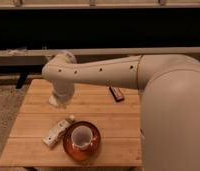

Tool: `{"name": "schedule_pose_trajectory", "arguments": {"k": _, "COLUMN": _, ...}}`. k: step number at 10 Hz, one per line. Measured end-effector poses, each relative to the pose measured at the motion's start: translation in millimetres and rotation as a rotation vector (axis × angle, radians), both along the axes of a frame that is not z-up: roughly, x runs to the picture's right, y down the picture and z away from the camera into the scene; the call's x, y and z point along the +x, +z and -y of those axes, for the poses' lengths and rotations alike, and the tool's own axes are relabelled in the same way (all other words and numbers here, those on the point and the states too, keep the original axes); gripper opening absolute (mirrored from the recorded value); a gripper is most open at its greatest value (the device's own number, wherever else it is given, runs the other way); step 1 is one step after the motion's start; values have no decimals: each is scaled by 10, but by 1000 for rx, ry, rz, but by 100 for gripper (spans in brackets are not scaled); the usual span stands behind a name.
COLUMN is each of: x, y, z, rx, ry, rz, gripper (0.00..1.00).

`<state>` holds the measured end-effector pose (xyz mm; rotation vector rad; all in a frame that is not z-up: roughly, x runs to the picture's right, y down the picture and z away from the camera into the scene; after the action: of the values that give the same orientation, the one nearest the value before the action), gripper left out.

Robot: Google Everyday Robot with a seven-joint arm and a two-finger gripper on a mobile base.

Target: Place the white sponge in the ceramic cup

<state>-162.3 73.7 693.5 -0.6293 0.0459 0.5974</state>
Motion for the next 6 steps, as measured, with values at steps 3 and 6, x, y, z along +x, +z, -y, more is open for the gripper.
{"name": "schedule_pose_trajectory", "arguments": {"k": 3, "x": 341, "y": -342, "z": -252, "rx": -18, "ry": -7, "rz": -16, "gripper": 6}}
{"name": "schedule_pose_trajectory", "arguments": {"k": 6, "x": 594, "y": -619, "z": -383, "rx": -18, "ry": 12, "rz": -40, "gripper": 6}}
